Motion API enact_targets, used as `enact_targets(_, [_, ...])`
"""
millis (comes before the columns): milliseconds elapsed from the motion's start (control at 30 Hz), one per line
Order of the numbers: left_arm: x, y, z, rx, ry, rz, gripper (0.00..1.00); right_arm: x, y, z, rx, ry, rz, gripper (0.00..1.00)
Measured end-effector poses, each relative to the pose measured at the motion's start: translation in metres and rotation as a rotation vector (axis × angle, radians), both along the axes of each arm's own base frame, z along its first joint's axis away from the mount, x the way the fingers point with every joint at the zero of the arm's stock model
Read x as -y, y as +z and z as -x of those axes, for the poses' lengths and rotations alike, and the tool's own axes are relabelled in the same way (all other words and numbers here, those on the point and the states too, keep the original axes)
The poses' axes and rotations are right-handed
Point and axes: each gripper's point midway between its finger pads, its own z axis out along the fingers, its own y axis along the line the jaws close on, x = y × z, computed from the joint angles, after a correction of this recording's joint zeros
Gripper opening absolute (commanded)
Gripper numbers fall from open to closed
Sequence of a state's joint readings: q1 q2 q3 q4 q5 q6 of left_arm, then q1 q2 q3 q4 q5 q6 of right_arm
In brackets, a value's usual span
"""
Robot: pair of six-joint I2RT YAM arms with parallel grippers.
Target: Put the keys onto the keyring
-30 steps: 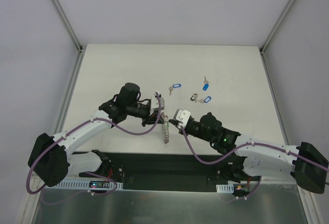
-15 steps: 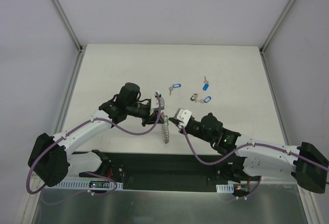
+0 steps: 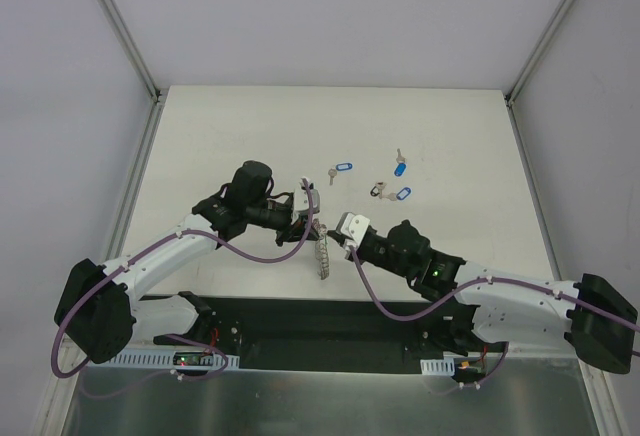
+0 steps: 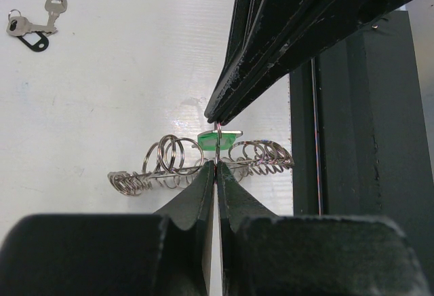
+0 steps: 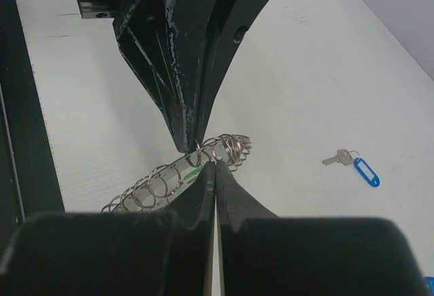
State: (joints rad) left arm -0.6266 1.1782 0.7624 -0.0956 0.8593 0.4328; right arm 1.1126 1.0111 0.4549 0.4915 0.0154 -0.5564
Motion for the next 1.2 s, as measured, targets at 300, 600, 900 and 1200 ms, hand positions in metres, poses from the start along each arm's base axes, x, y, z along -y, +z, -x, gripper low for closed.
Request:
enact_targets(300, [0.0, 0.0, 0.0, -0.001, 0.0, 0.0, 0.0, -0.001, -0.001, 0.0, 0.005, -0.001, 0.005, 0.01])
enact_targets(600, [0.0, 0.0, 0.0, -0.005, 0.001, -0.002, 0.0, -0.004, 0.0, -0.003, 0.009, -0.013, 0.01, 0.01])
enact_targets(900, [0.0, 0.0, 0.001, -0.021, 0.01, -0.001, 0.0, -0.01, -0.006, 0.001, 0.015, -0.002, 0.04, 0.01])
enact_targets(1200, [0.0, 0.0, 0.001, -0.033, 0.016, -0.002, 0.0, -0.01, -0.006, 0.001, 0.034, -0.007, 0.058, 0.01])
